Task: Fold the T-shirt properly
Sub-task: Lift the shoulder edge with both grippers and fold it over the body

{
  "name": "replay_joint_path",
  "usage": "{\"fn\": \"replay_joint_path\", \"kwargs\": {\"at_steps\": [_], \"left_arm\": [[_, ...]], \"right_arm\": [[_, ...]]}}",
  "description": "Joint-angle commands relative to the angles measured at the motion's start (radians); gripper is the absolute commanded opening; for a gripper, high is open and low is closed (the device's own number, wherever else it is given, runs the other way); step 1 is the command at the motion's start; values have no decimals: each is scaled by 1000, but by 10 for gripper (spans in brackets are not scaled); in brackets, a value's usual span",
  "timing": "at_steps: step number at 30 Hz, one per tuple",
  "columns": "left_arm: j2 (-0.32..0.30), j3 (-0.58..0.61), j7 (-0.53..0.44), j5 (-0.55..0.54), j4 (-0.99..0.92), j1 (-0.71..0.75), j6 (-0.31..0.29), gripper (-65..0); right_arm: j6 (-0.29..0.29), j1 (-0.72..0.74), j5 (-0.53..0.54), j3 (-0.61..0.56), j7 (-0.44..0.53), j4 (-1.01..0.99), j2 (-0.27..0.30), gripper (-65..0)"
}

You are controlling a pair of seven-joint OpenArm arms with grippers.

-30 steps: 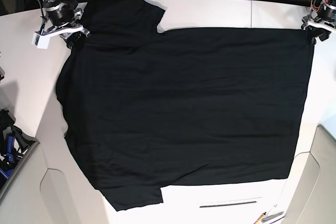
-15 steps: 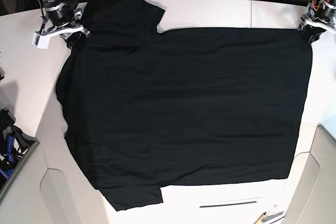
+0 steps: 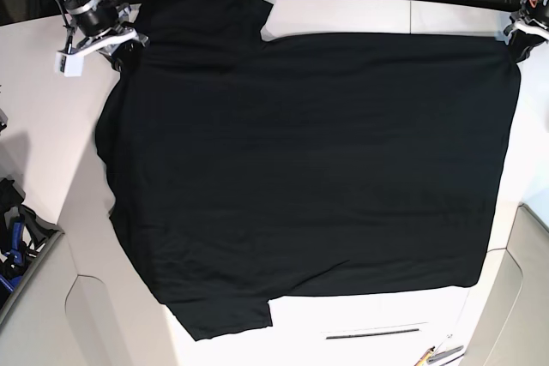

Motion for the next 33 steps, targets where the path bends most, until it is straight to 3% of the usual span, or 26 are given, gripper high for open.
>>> {"fn": "replay_joint_path", "kwargs": {"at_steps": [1, 8, 16, 20, 25, 29, 33], "left_arm": [[-17, -26, 3, -28, 11, 6, -19, -650], [-17, -113, 114, -167, 11, 44, -65, -650], [-17, -204, 214, -362, 19, 136, -65, -650], [-19, -223, 227, -406, 55, 129, -65, -650], [-24, -220, 227, -399, 87, 37, -65, -650], [-53, -186, 209, -332, 87, -60, -65, -650], [-93, -110, 122, -207, 87, -126, -65, -650]], "right_arm": [[6, -25, 10, 14, 14, 35, 14, -650], [5, -175, 9, 42, -2, 180, 39, -650], [5, -347, 35, 45, -37, 349, 38, -650], [5, -369, 31, 50, -36, 435, 38, -650], [5, -265, 3, 48, -32, 445, 38, -650], [5, -134, -42, 48, -21, 406, 39, -650], [5, -5, -68, 48, -16, 331, 39, -650]]}}
